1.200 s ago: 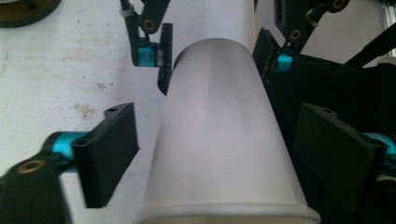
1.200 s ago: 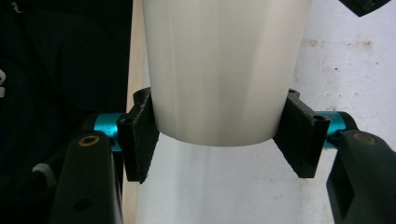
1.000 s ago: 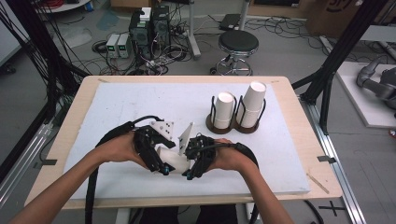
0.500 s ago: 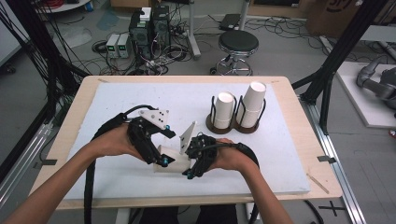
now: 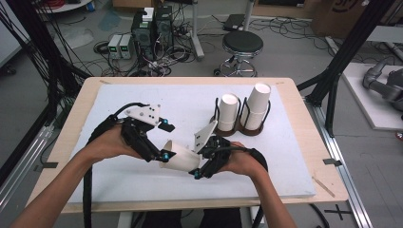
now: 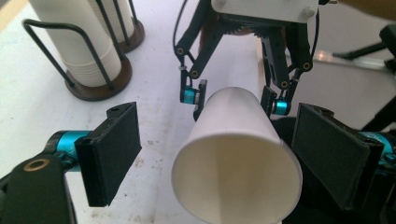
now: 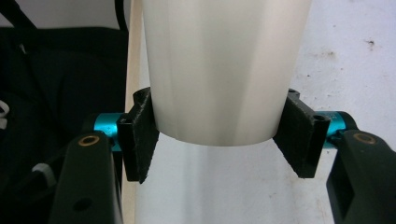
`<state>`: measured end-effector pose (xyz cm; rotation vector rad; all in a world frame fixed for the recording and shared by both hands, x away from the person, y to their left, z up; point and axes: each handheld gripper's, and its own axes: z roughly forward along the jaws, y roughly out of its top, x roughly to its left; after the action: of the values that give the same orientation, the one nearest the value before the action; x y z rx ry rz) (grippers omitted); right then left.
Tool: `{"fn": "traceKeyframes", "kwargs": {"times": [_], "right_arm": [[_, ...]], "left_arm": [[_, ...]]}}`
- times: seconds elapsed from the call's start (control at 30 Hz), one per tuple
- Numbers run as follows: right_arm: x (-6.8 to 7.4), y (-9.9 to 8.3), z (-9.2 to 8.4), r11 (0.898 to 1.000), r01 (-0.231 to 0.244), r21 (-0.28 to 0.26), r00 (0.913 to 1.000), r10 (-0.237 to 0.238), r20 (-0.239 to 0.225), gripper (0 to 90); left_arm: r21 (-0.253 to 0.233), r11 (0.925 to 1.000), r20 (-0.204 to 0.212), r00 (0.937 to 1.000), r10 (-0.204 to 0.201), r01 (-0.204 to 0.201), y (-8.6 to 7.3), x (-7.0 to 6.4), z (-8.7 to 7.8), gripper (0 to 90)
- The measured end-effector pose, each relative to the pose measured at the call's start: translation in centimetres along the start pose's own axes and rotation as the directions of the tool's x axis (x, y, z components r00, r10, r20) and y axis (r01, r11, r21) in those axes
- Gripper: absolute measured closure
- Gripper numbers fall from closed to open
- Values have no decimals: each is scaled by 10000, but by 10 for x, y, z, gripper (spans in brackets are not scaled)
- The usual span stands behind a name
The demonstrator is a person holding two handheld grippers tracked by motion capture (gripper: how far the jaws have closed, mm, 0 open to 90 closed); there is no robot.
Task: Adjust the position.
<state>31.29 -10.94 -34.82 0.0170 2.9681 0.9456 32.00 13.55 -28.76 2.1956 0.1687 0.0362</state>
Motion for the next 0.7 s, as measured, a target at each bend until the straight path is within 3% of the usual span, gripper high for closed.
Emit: {"fn": "traceKeyframes", "kwargs": {"times": [0.1, 0.23, 0.33, 0.5, 0.7], "right_arm": [[0, -5, -5, 9992, -225, -327, 9997, 226, 39, 371], [-1, -13, -9, 9969, -363, -694, 9992, 373, 135, 371], [-1, -17, -10, 9956, -455, -824, 9987, 472, 185, 371], [-2, -22, -11, 9914, -571, -1177, 9978, 606, 266, 371], [-1, -25, -12, 9887, -623, -1363, 9972, 672, 317, 371]], "left_arm": [[-410, 9990, -123, 9998, -184, 178, -6, 1, -3, 153], [-572, 9977, -187, 9992, -367, 355, -12, 3, -5, 153], [-1014, 9939, -20, 9990, -444, 440, -13, 2, -7, 153], [-1291, 9904, 118, 9987, -490, 501, -15, 1, -10, 147], [-1585, 9836, 250, 9963, -827, 857, -24, 1, -12, 122]]}}
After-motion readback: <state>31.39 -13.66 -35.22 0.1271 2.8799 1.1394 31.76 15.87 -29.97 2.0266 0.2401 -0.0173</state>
